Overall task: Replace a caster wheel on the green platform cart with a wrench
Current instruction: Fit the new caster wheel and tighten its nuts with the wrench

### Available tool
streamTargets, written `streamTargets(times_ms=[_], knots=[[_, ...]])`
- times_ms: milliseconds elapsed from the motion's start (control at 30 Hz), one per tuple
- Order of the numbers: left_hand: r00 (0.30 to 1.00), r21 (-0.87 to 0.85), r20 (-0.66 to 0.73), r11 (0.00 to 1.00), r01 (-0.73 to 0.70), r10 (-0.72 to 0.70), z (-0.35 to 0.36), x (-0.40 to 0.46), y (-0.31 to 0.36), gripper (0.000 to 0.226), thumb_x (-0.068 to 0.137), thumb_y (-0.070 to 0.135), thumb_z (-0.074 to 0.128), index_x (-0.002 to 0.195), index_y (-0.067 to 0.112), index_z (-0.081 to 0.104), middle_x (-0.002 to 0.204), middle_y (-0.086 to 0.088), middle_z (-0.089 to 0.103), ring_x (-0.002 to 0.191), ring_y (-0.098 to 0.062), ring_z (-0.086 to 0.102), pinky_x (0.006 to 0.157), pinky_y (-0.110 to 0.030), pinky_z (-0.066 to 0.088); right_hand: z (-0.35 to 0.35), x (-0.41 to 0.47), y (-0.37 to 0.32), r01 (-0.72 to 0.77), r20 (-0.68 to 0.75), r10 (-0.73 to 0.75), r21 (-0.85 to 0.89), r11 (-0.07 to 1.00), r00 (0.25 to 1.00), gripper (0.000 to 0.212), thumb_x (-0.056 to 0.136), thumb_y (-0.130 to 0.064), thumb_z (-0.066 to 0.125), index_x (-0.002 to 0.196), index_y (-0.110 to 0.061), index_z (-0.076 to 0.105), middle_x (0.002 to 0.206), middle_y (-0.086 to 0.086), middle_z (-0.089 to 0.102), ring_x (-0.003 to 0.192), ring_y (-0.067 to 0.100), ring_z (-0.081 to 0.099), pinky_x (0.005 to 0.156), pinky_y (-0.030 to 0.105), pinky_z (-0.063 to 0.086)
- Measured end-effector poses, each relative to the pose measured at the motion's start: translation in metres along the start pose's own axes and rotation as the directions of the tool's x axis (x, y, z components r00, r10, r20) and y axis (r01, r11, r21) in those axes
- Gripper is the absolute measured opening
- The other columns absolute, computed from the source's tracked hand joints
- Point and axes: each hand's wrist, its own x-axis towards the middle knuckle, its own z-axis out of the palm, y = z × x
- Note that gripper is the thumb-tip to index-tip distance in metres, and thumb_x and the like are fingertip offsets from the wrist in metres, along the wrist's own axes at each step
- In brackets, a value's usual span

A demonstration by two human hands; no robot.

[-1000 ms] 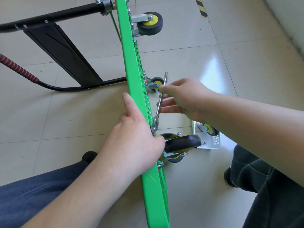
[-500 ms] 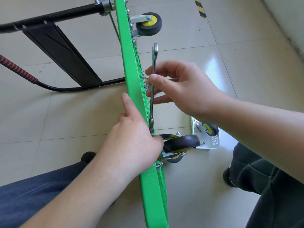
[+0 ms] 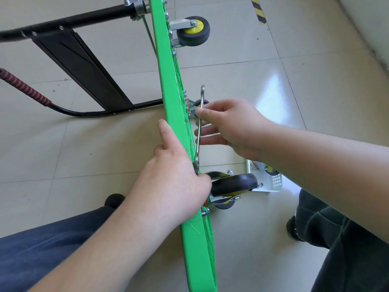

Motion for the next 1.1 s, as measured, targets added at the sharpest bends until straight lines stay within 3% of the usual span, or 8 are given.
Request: streamTargets(times_ms=[167,333,467,600,733,867,1100], knots=[[1.000,0.007,0.000,1.000,-0.008,0.008,0.000,0.000,-0.001,0.118,0.090,0.039,0.065,0.157,0.019,-0.030,0.149,-0.009,0.047,0.113,-0.029,0.058,0.077,-0.031,0.036,-0.001,0.011,0.018,-0.215,0.002,0.215,0.053,0.975,0.977,0.025,0.102,-0.013,0.063,0.115,0.009,0.060,0.080,0.016,0.070,0.069,0.029,0.075,0.070,0.037,0.064],[1.000,-0.002,0.015,1.000,-0.021,0.021,0.001,0.002,-0.002,0.117,0.091,0.040,0.063,0.157,0.018,-0.032,0.147,-0.008,0.047,0.093,-0.022,0.048,0.074,-0.032,0.037,0.002,0.013,0.032,-0.370,-0.049,0.374,0.066,0.927,0.926,0.013,0.102,-0.010,0.062,0.097,0.002,0.061,0.069,0.012,0.065,0.054,0.021,0.070,0.062,0.034,0.065],[1.000,-0.001,0.021,1.000,-0.021,0.021,0.001,0.003,-0.003,0.117,0.092,0.040,0.063,0.157,0.018,-0.032,0.145,-0.008,0.048,0.091,-0.021,0.045,0.074,-0.032,0.038,-0.001,0.012,0.031,-0.409,-0.068,0.411,0.039,0.912,0.909,0.016,0.102,-0.010,0.061,0.089,-0.001,0.060,0.060,0.010,0.063,0.050,0.021,0.067,0.066,0.036,0.065],[1.000,-0.001,0.016,1.000,-0.023,0.023,0.001,0.002,-0.003,0.118,0.090,0.040,0.063,0.157,0.018,-0.031,0.143,-0.008,0.050,0.091,-0.023,0.047,0.074,-0.033,0.039,-0.002,0.010,0.028,-0.405,-0.080,0.407,0.045,0.913,0.910,0.015,0.103,-0.009,0.059,0.092,0.001,0.059,0.053,0.010,0.063,0.048,0.022,0.068,0.061,0.036,0.065],[1.000,-0.005,0.011,1.000,-0.015,0.016,0.000,0.002,-0.002,0.118,0.091,0.041,0.064,0.157,0.018,-0.031,0.146,-0.009,0.049,0.093,-0.023,0.047,0.076,-0.033,0.039,-0.007,0.010,0.023,-0.284,-0.114,0.294,0.100,0.954,0.949,0.018,0.104,-0.011,0.058,0.104,0.007,0.060,0.068,0.015,0.067,0.057,0.027,0.072,0.065,0.039,0.065],[1.000,0.014,-0.005,1.000,-0.011,0.011,0.001,0.001,-0.001,0.119,0.090,0.042,0.064,0.157,0.018,-0.032,0.146,-0.009,0.049,0.103,-0.028,0.059,0.075,-0.034,0.041,-0.013,0.008,0.008,-0.094,-0.096,0.111,0.160,0.983,0.989,0.020,0.104,-0.013,0.058,0.114,0.005,0.059,0.077,0.013,0.063,0.066,0.027,0.074,0.071,0.039,0.064],[1.000,0.004,-0.017,1.000,-0.007,0.007,0.002,0.002,-0.002,0.122,0.089,0.045,0.066,0.157,0.019,-0.031,0.145,-0.009,0.050,0.104,-0.029,0.058,0.075,-0.034,0.040,-0.009,-0.014,-0.022,0.277,0.019,-0.276,-0.046,0.960,0.961,0.010,0.103,-0.014,0.060,0.107,-0.005,0.064,0.091,0.016,0.068,0.074,0.024,0.070,0.072,0.039,0.064]])
